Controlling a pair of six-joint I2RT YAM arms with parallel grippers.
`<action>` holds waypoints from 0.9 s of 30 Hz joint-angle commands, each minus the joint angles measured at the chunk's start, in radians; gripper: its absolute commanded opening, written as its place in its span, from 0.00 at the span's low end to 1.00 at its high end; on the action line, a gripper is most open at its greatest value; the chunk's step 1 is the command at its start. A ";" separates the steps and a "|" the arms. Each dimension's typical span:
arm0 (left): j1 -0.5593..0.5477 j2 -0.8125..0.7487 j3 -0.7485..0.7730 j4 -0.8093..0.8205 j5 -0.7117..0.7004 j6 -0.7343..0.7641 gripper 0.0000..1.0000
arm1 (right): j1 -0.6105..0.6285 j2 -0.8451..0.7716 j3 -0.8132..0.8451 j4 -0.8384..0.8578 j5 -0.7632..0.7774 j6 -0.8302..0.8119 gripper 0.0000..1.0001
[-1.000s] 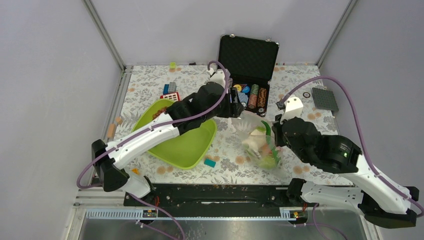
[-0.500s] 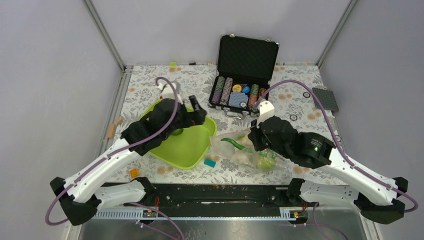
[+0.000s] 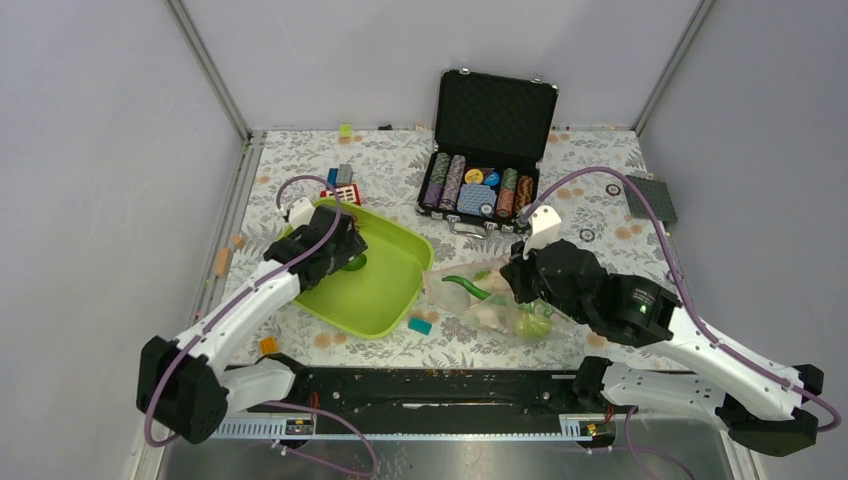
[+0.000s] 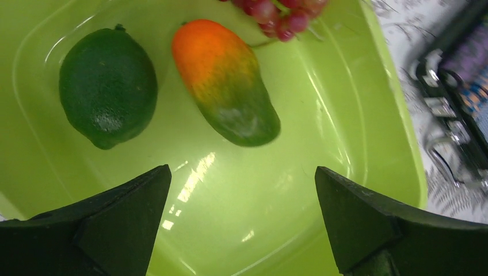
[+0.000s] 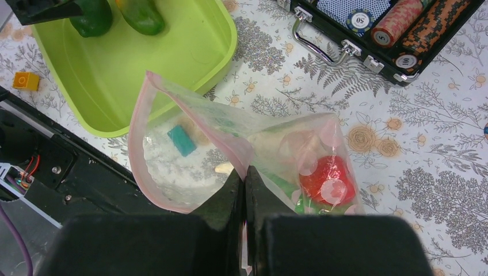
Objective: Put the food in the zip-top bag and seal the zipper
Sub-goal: Pick up the fake fruit from the bin.
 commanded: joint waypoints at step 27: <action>0.170 0.417 -0.083 0.359 0.024 -0.310 0.49 | -0.004 -0.029 -0.030 0.080 0.072 -0.038 0.00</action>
